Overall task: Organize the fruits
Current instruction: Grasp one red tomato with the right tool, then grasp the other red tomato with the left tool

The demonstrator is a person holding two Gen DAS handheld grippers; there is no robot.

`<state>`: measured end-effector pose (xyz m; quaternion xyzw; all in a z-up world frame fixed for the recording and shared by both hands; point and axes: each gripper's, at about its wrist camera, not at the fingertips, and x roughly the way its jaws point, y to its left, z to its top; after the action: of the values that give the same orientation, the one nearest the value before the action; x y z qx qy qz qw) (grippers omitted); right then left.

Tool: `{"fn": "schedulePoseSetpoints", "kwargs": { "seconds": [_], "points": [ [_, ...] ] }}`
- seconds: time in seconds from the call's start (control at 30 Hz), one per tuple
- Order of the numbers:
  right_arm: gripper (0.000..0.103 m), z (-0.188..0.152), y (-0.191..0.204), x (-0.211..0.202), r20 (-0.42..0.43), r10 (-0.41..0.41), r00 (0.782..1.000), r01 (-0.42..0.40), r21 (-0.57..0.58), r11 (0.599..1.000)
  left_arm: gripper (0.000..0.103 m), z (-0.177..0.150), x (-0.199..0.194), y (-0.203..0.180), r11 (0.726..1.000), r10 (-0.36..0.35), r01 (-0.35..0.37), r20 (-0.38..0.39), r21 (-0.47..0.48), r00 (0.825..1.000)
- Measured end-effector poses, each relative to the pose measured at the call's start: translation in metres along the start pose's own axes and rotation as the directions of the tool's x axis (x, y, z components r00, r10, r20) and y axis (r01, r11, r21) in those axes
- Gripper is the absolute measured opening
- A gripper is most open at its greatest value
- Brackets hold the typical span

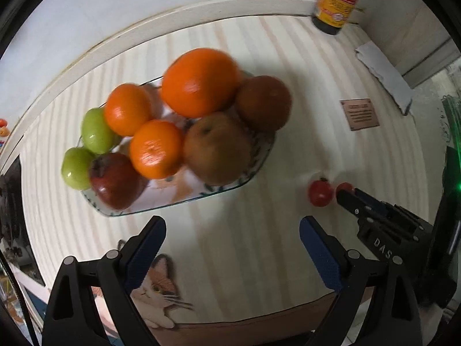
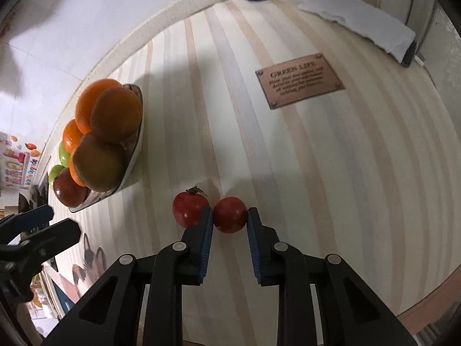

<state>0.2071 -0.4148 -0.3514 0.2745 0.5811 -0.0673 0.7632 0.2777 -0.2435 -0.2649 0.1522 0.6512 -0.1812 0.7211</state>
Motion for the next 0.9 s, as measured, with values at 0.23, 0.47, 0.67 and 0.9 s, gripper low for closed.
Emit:
{"fn": "schedulePoseSetpoints", "kwargs": {
  "seconds": [0.23, 0.47, 0.67, 0.9],
  "points": [
    [0.026, -0.006, -0.035, -0.040, 0.074, -0.061, 0.995, 0.057, 0.053, 0.997, 0.088, 0.010, 0.018, -0.051, 0.991, -0.076, 0.077, -0.013, 0.106, 0.997],
    [0.026, -0.018, -0.076, -0.051, 0.075, -0.114, 0.991, 0.103, 0.132, 0.986, 0.068, 0.020, 0.052, -0.092, 0.979, -0.069, 0.082, -0.076, 0.184, 0.995],
    [0.026, -0.025, -0.089, -0.059, 0.083, -0.121, 0.989, 0.107, 0.157, 0.982, 0.050, 0.024, 0.072, -0.107, 0.974, -0.043, 0.067, -0.116, 0.216, 0.992],
    [0.026, -0.023, -0.089, -0.063, 0.093, -0.124, 0.988, 0.109, 0.150, 0.983, 0.032, 0.030, 0.083, -0.112, 0.974, -0.030, 0.054, -0.110, 0.220, 0.994]
  ]
}}
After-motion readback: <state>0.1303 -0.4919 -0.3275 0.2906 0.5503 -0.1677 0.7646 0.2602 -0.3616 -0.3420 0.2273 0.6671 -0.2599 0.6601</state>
